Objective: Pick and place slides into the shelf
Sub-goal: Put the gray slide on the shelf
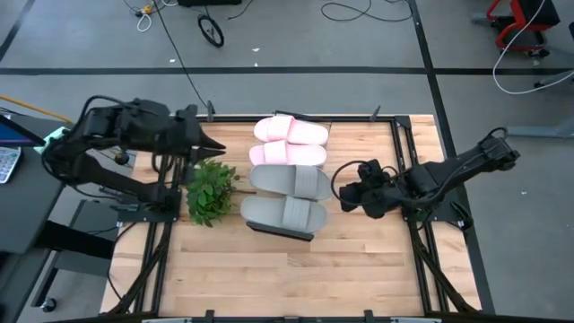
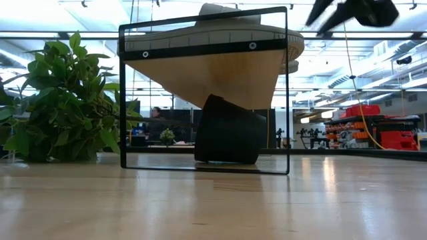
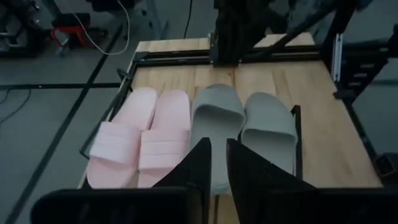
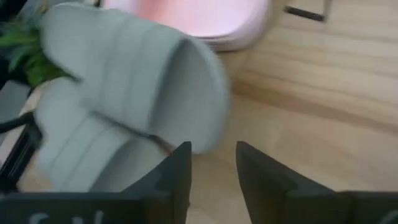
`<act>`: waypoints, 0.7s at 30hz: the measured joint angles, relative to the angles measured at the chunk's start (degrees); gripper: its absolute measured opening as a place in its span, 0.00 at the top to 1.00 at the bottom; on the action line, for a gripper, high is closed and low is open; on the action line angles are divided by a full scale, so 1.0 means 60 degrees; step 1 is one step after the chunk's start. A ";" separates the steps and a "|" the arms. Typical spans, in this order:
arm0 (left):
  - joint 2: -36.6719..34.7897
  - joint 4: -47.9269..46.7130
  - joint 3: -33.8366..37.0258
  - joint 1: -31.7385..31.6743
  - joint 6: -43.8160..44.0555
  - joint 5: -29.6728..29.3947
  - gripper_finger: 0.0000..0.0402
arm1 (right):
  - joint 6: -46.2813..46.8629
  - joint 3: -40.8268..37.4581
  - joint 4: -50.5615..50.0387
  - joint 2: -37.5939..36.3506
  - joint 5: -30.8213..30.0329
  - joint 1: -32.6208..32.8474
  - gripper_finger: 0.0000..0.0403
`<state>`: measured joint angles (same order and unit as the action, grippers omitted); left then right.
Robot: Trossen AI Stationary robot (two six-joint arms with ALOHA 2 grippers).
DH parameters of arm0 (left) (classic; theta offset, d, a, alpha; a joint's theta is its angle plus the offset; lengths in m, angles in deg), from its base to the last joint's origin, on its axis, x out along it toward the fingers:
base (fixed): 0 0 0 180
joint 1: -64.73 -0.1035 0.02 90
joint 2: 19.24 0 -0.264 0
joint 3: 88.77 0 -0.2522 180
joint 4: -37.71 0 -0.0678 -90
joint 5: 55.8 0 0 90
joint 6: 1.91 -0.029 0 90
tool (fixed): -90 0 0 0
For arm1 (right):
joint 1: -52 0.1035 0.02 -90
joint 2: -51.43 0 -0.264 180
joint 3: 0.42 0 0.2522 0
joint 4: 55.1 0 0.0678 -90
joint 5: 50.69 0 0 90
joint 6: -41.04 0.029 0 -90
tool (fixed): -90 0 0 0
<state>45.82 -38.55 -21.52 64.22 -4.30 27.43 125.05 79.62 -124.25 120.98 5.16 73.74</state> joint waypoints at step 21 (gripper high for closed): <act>-0.3559 0.2878 0.4610 0.0456 0.2211 0.0004 0.90 | -0.0439 -0.2677 0.4117 -0.0242 0.0526 -0.1065 0.65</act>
<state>24.46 -21.28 6.14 66.95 8.97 27.45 122.42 63.56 -99.54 119.53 8.31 67.35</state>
